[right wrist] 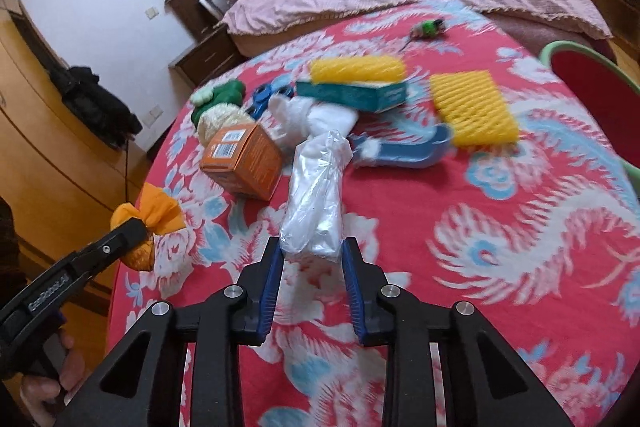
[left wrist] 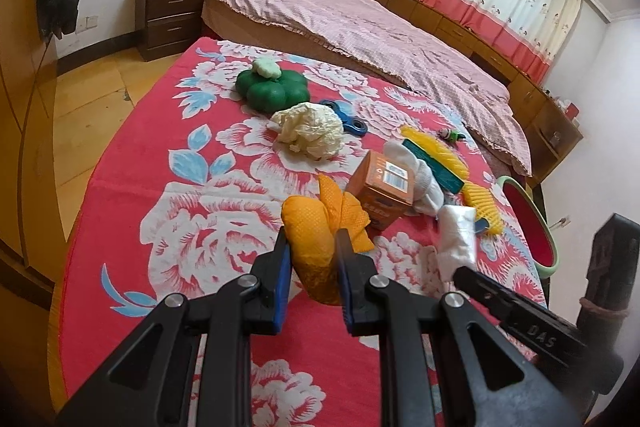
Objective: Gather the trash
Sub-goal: 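Grasp the white plastic bag with the right tool while the left tool holds the cloth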
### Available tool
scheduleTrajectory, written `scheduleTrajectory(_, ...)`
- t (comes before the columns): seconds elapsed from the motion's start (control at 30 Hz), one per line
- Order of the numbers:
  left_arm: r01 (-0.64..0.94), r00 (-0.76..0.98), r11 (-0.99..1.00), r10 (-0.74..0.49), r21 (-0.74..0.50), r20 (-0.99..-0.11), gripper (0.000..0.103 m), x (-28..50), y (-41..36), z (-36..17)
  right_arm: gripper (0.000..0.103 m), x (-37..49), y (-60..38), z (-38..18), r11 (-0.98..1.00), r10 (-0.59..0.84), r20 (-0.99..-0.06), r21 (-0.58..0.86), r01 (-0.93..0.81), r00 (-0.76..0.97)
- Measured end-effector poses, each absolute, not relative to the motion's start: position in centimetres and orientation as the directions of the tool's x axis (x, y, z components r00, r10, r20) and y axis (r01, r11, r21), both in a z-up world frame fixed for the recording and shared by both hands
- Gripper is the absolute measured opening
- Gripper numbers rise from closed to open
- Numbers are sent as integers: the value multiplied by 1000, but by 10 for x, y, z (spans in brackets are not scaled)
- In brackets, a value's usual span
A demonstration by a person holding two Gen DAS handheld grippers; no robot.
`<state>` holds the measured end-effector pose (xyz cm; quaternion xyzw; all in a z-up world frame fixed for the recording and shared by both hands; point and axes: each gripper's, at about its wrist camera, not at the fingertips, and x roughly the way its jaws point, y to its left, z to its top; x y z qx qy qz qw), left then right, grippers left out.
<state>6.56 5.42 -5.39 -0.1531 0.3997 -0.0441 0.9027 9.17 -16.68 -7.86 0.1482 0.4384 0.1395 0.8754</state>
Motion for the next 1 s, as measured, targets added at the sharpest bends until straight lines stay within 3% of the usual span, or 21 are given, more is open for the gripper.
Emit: scheduleTrajectory(1.0,143,663,928,-347,-343,-663,20,78,-11,-13,30,59,-253,-24,911,297,-595,411,-35,746)
